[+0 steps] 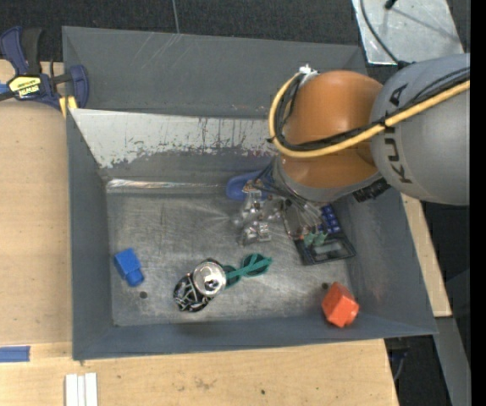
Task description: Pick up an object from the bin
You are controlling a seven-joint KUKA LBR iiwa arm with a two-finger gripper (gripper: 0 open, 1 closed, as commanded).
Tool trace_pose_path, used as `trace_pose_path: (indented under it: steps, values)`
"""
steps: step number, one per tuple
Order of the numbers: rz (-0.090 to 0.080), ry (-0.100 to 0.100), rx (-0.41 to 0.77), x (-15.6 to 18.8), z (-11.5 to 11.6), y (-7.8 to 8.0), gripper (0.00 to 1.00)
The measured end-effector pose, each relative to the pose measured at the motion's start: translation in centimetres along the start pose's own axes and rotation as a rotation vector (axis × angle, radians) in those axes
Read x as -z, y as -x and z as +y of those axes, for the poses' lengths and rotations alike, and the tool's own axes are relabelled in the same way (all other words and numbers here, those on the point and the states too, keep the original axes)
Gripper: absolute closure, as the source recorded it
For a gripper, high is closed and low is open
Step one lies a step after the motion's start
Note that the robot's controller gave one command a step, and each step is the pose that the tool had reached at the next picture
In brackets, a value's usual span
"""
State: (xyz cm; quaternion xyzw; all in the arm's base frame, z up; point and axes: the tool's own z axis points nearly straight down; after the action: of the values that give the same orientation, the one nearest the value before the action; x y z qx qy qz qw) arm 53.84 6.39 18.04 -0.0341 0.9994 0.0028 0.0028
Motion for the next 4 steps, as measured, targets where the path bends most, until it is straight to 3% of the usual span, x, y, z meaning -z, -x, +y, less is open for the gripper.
trace_pose_path:
  steps: [1,2,3,4]
  values:
    - [0.005,-0.005,0.229,-0.9,-3.7,0.3,1.0]
    - [0.004,-0.005,-0.012,-1.6,-3.8,-3.3,0.0]
    - [0.005,-0.005,-0.023,-1.7,-3.7,-3.8,0.0]
    - [-0.004,-0.005,-0.062,-6.6,-4.0,-3.7,0.0]
